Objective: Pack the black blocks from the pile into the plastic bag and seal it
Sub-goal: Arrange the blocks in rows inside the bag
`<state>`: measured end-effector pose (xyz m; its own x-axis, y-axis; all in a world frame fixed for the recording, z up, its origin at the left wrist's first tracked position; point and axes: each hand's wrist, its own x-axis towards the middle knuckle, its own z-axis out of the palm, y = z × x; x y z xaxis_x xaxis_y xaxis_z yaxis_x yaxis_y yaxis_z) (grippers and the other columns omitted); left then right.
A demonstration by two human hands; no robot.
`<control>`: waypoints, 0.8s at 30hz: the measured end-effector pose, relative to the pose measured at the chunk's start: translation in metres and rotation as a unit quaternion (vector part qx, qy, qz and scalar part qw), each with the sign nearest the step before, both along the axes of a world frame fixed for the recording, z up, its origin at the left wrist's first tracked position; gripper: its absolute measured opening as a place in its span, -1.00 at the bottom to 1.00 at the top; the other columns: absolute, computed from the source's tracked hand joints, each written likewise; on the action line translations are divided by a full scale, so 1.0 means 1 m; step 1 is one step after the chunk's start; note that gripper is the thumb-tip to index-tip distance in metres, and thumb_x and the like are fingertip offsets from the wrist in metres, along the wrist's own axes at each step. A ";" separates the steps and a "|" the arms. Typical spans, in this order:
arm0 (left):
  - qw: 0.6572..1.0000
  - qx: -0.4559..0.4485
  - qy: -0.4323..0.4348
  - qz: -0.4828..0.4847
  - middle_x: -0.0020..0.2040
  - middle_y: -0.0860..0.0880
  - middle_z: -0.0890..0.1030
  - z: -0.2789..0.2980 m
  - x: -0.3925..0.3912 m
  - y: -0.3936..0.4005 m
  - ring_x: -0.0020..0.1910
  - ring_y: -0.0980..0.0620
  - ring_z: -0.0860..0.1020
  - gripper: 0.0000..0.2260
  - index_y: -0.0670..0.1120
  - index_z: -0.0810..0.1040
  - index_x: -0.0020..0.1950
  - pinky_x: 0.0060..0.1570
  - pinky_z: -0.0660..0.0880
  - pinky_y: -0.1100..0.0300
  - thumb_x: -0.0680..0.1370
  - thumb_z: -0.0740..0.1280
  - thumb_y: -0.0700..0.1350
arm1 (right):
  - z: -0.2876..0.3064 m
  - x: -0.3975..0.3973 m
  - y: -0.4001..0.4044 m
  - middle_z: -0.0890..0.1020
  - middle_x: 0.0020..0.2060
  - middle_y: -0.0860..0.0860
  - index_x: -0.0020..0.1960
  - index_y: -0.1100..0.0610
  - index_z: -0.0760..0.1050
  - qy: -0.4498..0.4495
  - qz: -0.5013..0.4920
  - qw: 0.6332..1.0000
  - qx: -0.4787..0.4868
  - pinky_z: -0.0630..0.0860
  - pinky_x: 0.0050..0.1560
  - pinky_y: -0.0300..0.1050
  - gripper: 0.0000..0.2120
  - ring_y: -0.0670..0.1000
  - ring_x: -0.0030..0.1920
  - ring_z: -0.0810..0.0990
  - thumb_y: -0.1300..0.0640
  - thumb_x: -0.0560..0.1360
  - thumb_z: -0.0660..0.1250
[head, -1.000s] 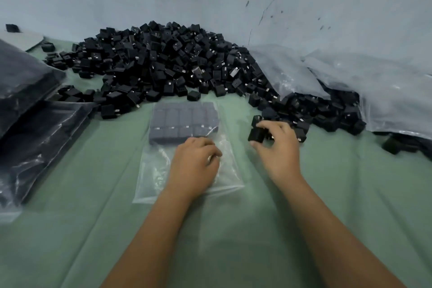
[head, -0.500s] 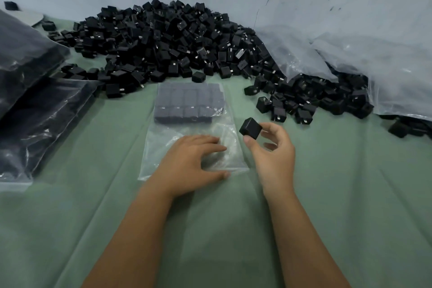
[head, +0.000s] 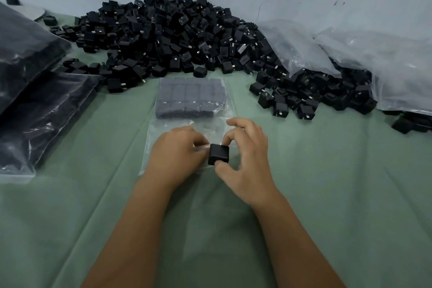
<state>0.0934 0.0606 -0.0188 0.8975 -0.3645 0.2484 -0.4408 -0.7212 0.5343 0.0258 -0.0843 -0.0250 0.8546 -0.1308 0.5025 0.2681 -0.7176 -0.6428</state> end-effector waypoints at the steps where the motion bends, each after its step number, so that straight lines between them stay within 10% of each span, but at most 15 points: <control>1: 1.000 -0.019 -0.015 0.009 -0.10 0.08 0.59 0.000 0.000 0.000 -0.06 0.02 0.51 -0.89 0.04 0.68 -0.02 -0.15 0.41 0.12 0.49 0.40 -0.07 | 0.000 0.000 0.000 0.41 0.19 -0.10 -0.11 0.08 0.43 -0.003 0.002 1.000 0.001 0.15 0.28 -0.22 -0.71 -0.12 0.26 0.32 -0.05 0.23 0.28; 8: 0.983 -0.107 -0.151 -0.005 -0.18 0.01 0.61 0.004 -0.009 -0.004 -0.19 -0.01 0.54 -0.85 -0.10 0.68 -0.08 -0.27 0.47 0.10 0.44 0.34 -0.12 | 0.003 0.000 0.000 0.47 0.20 0.04 -0.06 0.12 0.51 -0.059 -0.054 0.990 -0.115 0.21 0.27 -0.13 -0.69 0.03 0.25 0.39 -0.04 0.28 0.35; 24: 0.999 -0.009 -0.030 0.044 -0.10 0.00 0.55 -0.006 -0.003 -0.007 -0.04 -0.04 0.48 -0.91 -0.05 0.56 -0.05 -0.09 0.42 0.06 0.50 0.32 -0.07 | -0.006 0.009 -0.004 0.59 0.15 0.06 -0.24 0.11 0.66 -0.081 -0.134 0.957 -0.243 0.32 0.17 -0.07 -0.85 0.06 0.17 0.46 0.06 0.29 0.56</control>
<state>0.0907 0.0534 -0.0249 0.9094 -0.2800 0.3077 -0.4073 -0.7496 0.5217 0.0344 -0.0884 -0.0311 0.7284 -0.0511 0.6833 0.1004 -0.9785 -0.1801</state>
